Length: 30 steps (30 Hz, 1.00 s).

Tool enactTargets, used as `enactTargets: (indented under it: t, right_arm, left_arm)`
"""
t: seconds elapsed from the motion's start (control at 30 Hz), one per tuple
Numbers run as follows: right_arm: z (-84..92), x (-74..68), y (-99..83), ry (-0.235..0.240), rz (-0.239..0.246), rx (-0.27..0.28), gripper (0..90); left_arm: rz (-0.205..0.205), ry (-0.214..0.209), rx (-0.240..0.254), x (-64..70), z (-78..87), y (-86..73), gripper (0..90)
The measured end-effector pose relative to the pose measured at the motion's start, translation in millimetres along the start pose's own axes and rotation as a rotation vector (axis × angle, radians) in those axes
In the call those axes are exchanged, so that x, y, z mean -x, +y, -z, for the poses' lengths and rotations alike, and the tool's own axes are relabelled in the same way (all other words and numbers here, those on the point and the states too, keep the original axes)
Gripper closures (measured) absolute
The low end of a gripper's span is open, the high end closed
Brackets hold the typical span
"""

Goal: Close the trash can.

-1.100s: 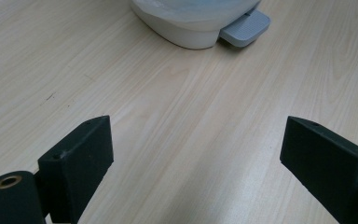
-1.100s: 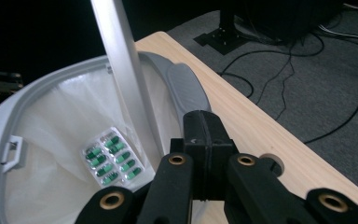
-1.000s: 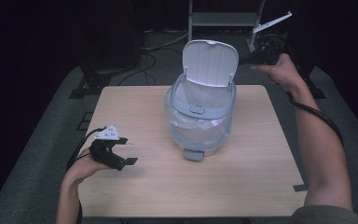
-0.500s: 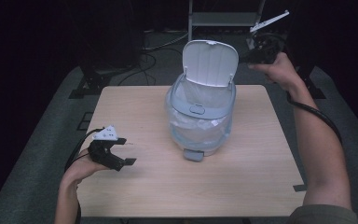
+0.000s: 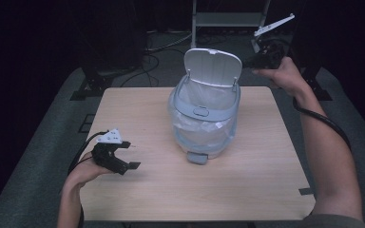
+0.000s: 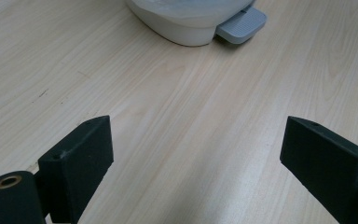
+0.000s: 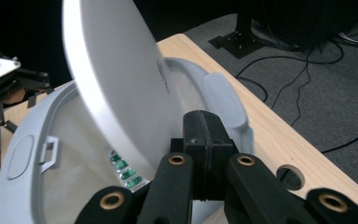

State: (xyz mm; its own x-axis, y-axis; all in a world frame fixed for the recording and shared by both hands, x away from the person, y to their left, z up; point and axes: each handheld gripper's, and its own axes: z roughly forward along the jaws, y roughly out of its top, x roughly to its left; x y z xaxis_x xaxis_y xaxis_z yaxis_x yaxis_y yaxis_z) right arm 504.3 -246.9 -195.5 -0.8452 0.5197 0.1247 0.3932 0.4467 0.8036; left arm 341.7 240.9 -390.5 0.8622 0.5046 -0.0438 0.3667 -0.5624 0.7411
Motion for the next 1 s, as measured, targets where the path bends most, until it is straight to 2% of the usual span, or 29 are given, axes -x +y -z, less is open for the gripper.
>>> enactTargets:
  t: [0.43, 0.6, 1.0]
  right_arm:
    - [-2.7, -24.6, -6.3, 0.044, 0.048, 0.004, 89.7]
    - [-6.0, -35.1, -5.9, 0.054, 0.071, -0.011, 89.7]
    - [-18.9, -47.6, -12.9, 0.086, 0.094, -0.024, 89.7]
  left_arm:
    - [-0.003, -0.006, -0.006, 1.0, -4.4, 0.9, 8.5]
    - [-0.002, -0.005, -0.004, 1.4, -3.5, 1.2, 8.5]
    - [0.0, 0.0, -0.006, 2.1, -4.3, 0.6, 8.5]
